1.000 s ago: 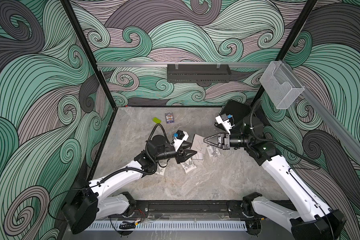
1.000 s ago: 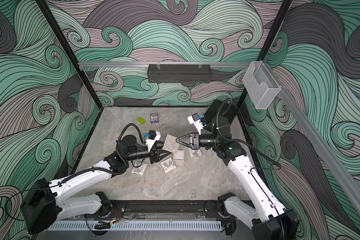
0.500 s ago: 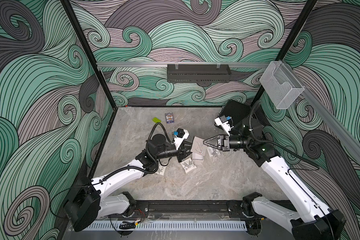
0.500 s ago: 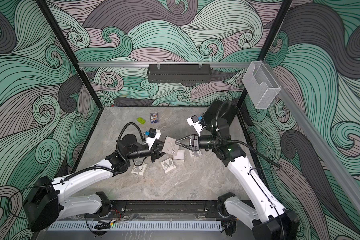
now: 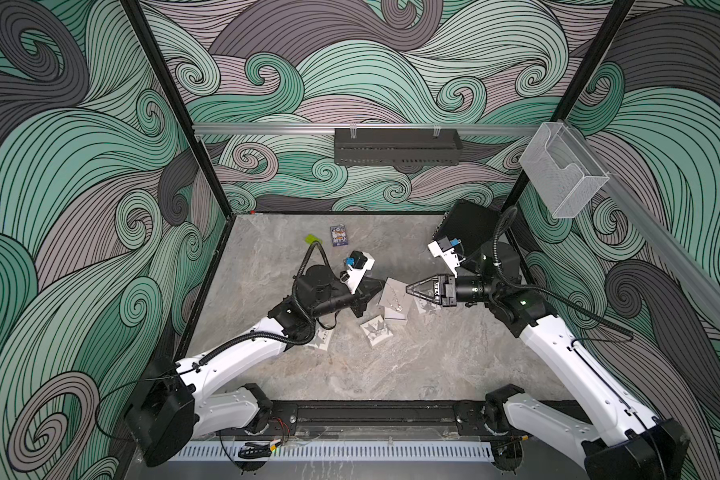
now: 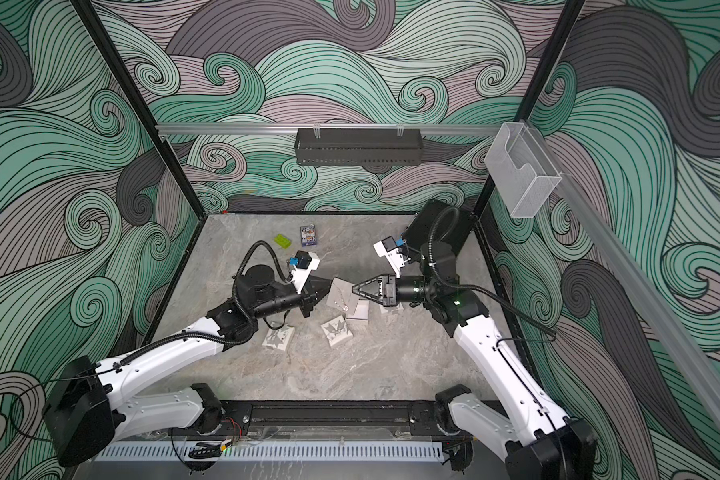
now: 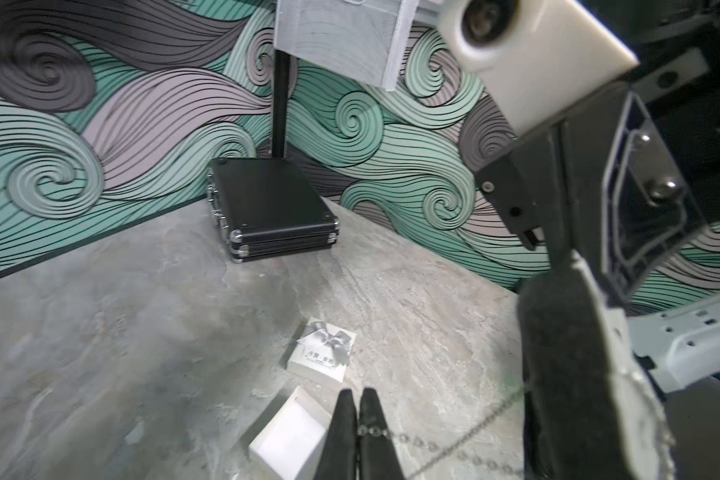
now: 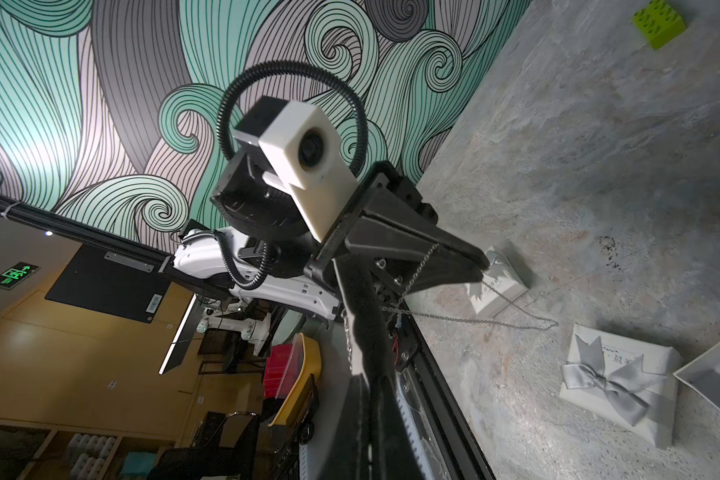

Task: Take the necklace out of the lift-off lid jewelry box
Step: Pick up the necklace from the inner lining.

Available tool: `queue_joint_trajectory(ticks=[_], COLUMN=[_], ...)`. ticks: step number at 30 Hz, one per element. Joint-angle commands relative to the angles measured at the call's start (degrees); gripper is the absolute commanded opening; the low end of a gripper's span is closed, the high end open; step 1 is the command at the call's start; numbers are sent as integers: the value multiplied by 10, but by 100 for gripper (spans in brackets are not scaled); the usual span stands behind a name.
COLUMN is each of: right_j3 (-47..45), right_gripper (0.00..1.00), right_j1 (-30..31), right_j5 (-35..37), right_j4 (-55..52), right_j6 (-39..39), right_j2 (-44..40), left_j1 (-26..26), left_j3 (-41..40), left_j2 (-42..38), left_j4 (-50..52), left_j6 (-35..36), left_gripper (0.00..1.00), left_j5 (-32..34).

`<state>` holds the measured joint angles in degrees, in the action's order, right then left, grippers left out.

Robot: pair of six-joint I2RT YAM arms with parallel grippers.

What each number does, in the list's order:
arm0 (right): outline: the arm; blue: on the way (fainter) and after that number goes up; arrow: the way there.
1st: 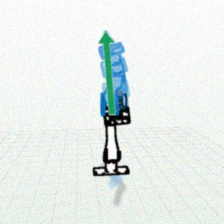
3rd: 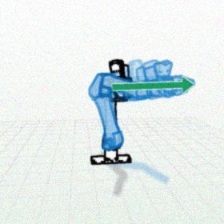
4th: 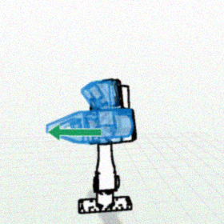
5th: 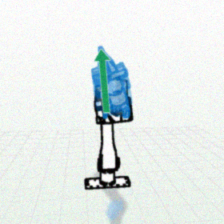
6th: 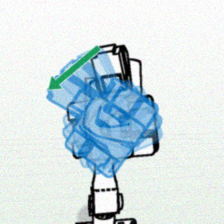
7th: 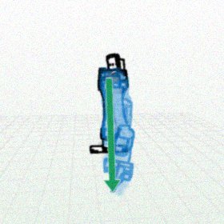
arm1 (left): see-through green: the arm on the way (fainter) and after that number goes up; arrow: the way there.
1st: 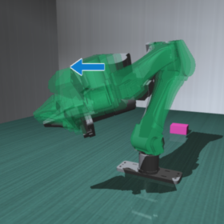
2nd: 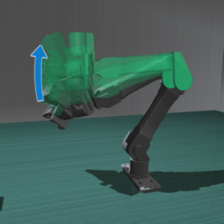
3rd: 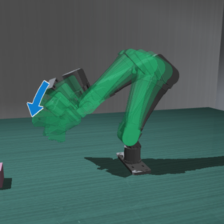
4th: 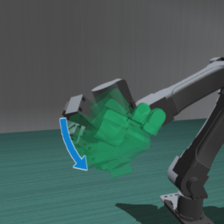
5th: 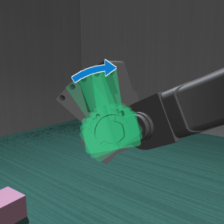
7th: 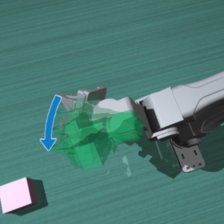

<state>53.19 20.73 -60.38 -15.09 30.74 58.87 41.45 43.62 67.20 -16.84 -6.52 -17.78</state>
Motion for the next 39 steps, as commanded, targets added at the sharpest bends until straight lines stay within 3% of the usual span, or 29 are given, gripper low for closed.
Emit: queue_joint_trajectory(ticks=[1, 11, 16, 20, 30, 39], right_j3=[-7, -23, -19, -25, -38, -48], right_gripper=[0, 0, 0, 0, 0, 0], right_j1=[0, 0, -2, -2, -9, -8], right_j5=[51, 192, 235, 242, 256, 224], right_j4=[-47, -75, -79, -78, -81, -126], right_j6=[-47, -79, -83, -87, -92, -119], right_j2=[-7, 5, 23, 41, 48, 53], left_j1=[-19, -32, -36, -45, -58, -145], left_j3=[37, 69, 71, 78, 78, 117], left_j2=[-23, -44, -52, -53, -39, 32], left_j4=[55, 134, 153, 166, 155, 155], left_j6=[35, 79, 89, 92, 89, 63], left_gripper=[0, 0, 0, 0, 0, 0], left_j5=[82, 84, 135, 168, 169, 143])
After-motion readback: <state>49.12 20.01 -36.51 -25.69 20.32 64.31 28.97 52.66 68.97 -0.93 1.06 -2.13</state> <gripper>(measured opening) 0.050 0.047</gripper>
